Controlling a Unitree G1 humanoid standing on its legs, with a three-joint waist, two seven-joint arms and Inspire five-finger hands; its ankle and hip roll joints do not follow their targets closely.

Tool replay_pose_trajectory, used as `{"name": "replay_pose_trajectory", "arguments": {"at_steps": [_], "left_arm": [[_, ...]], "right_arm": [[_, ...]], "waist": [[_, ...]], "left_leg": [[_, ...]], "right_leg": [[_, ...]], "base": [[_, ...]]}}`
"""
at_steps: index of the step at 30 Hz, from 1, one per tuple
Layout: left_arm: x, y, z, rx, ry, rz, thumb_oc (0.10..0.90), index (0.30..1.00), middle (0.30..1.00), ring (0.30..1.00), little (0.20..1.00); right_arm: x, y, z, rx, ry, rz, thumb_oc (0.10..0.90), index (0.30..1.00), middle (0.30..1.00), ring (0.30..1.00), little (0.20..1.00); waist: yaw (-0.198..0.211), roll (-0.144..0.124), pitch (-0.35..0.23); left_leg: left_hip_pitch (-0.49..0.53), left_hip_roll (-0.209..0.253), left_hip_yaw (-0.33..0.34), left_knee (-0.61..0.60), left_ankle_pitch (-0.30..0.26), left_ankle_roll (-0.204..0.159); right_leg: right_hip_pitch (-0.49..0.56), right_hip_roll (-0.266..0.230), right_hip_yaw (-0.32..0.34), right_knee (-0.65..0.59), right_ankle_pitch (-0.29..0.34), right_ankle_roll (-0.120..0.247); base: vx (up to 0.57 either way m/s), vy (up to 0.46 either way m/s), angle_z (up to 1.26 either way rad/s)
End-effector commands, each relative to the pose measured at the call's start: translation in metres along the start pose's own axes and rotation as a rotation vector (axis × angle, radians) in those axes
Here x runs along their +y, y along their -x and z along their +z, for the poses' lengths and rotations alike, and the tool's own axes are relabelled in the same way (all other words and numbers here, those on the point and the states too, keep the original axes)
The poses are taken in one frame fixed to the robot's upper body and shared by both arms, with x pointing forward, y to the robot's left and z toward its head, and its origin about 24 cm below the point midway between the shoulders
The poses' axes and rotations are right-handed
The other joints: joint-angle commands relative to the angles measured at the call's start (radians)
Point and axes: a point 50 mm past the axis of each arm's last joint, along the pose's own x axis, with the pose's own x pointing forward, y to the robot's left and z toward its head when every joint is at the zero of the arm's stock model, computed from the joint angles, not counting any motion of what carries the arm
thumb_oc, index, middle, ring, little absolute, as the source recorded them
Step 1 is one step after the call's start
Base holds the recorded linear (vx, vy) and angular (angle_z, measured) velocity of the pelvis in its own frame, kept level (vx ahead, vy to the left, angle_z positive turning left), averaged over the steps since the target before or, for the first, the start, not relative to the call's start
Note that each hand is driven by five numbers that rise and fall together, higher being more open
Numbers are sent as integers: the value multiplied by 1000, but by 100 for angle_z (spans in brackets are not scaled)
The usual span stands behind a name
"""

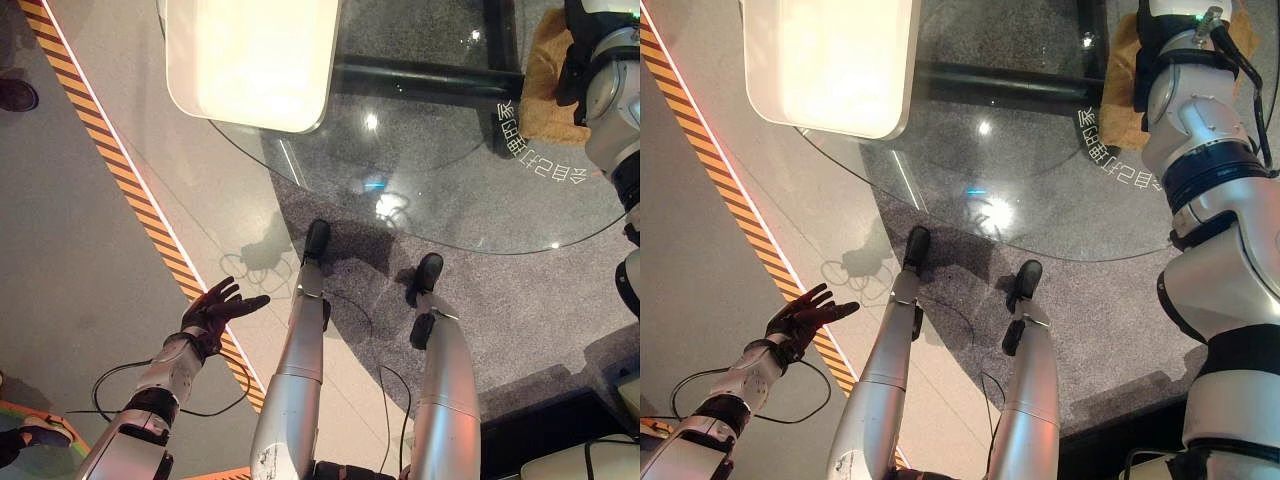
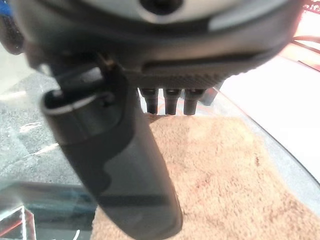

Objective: Wipe the table with a cloth and put it in the basket.

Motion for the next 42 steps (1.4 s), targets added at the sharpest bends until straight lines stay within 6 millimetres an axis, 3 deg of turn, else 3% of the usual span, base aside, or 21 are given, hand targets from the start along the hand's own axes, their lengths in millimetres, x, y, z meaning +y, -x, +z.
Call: {"name": "replay_pose_trajectory", "arguments": {"at_steps": [1,42], "left_arm": [[25,11,-11,32,-32,61,800,900,900,900,900],[23,11,-10,22,-23,49,800,900,900,900,900]], "right_arm": [[-36,-2,-20,63,59,-105,100,300,300,300,200],[-36,-2,-18,49,46,-125,100,300,300,300,200]], "waist": [[-13,26,-18],[-12,29,-18]], "left_leg": [[-3,-116,83,36,-57,141],[17,-116,71,-4,-40,140]], "right_leg": [[41,72,-96,-80,13,-46],[57,76,-92,-125,29,-41]], "base": [[0,0,0],[0,0,0]]}}
